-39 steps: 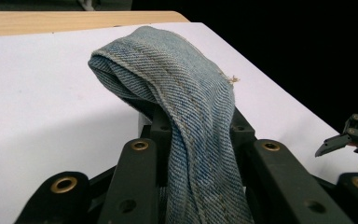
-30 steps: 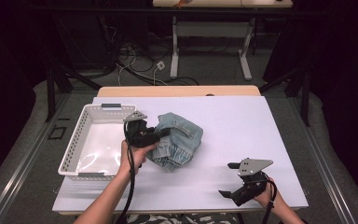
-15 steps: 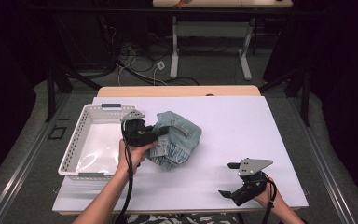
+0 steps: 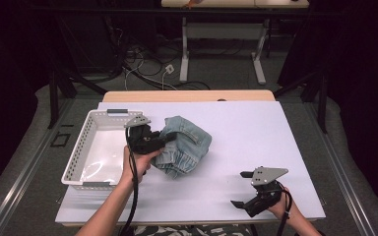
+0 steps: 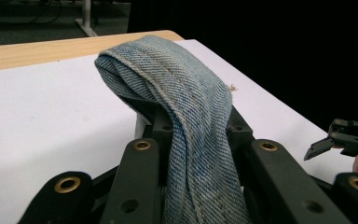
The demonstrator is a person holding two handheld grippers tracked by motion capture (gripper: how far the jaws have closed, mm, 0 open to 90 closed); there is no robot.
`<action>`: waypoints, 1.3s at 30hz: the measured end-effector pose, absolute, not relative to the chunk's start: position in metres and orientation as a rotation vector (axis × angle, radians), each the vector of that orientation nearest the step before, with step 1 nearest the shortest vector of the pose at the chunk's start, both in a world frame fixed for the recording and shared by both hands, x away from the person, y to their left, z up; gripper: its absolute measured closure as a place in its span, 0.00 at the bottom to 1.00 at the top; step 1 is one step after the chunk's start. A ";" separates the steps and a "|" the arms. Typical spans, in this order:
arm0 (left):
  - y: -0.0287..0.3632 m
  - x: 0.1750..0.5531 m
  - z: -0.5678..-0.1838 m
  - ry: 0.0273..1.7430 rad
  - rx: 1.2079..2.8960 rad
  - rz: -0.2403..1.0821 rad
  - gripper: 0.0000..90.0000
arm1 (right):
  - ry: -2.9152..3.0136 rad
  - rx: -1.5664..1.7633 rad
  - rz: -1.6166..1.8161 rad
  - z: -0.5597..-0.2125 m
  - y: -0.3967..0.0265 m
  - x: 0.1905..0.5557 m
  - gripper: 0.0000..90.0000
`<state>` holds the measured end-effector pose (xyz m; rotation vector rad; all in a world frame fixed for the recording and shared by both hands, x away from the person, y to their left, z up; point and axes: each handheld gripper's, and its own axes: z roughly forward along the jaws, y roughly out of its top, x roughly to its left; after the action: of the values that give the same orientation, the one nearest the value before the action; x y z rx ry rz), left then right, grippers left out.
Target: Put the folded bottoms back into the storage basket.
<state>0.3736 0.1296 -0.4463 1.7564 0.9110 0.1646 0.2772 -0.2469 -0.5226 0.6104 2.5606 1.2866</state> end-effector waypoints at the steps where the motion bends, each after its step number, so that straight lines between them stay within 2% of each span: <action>1: 0.130 0.373 -0.446 0.911 1.755 0.166 0.81 | 2.560 0.611 1.286 -0.523 -0.247 0.277 0.02; 39: 0.147 0.369 -0.428 0.905 1.727 0.244 0.82 | 2.560 0.611 1.280 -0.523 -0.247 0.277 0.02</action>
<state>0.3691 0.1469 -0.4282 1.7265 0.9047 0.2442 0.2772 -0.2468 -0.5226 0.6107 2.5604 1.2801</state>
